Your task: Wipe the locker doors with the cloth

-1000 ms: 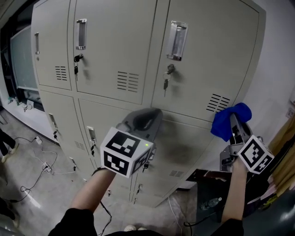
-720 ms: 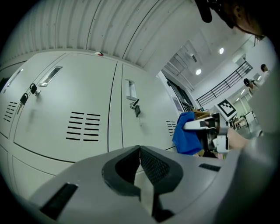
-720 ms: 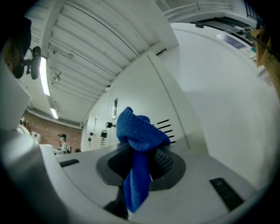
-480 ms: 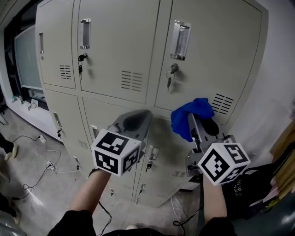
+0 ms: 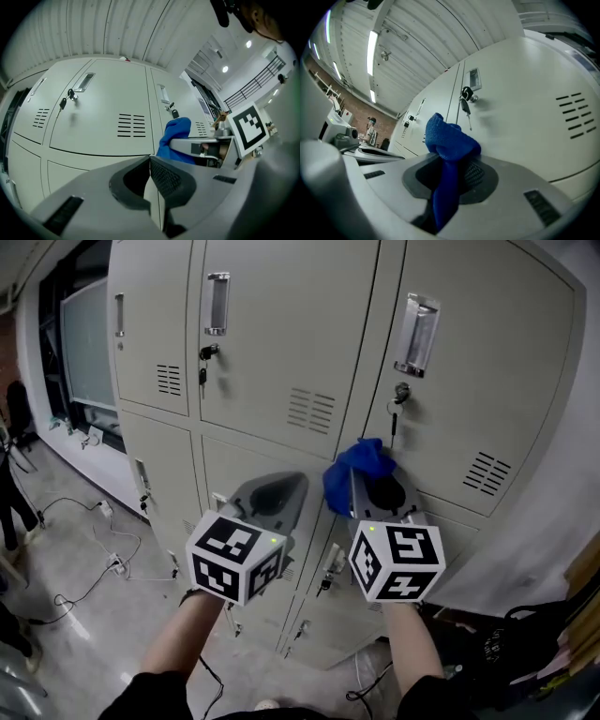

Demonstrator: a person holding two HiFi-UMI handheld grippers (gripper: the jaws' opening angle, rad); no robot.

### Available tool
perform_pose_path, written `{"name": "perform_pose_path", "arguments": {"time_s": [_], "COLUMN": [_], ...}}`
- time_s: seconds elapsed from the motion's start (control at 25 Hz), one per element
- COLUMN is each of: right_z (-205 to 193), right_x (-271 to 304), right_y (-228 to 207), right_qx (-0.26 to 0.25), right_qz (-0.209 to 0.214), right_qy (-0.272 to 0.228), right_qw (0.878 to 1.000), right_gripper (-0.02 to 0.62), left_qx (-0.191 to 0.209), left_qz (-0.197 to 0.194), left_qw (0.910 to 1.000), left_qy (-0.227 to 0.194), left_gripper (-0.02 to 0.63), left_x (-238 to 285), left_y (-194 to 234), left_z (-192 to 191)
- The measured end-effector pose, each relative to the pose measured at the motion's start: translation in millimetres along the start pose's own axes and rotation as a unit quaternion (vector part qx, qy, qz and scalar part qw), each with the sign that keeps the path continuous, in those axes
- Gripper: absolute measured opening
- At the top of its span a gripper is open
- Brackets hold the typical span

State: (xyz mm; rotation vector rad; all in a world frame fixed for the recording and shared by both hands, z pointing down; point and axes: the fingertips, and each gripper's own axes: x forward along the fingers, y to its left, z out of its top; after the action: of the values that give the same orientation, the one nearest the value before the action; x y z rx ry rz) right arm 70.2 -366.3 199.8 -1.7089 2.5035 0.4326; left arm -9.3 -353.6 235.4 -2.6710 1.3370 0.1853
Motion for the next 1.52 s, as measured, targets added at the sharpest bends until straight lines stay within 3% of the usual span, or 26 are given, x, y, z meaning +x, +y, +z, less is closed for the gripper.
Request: {"name": "perform_pose_path", "arguments": {"time_s": [0.24, 0.64, 1.04, 1.52], "right_z": [-0.3, -1.8, 3.6, 3.7], "right_x": [-2.5, -32.0, -86.0, -155.8], "right_y": [-1.3, -39.3, -110.2, -196.8], "right_qx": [-0.005, -0.002, -0.012, -0.017], "right_qz": [-0.003, -0.030, -0.112, -0.216], "right_qy": [-0.004, -0.001, -0.003, 0.010], "right_qw": [1.000, 1.000, 0.994, 0.976], "right_gripper": [0.075, 0.075, 0.075, 0.075], "left_qx": [-0.006, -0.008, -0.019, -0.029], "left_qz": [-0.003, -0.043, -0.091, -0.129], "left_qw": [1.0000, 0.9990, 0.9956, 0.9913], "left_qy": [0.003, 0.006, 0.003, -0.001], "left_gripper": [0.009, 0.009, 0.009, 0.009], "left_x": [0.5, 21.6, 42.2, 57.7], "left_y": [-0.7, -29.0, -69.4, -116.2], "left_z": [-4.0, -8.6, -11.1, -10.7]}}
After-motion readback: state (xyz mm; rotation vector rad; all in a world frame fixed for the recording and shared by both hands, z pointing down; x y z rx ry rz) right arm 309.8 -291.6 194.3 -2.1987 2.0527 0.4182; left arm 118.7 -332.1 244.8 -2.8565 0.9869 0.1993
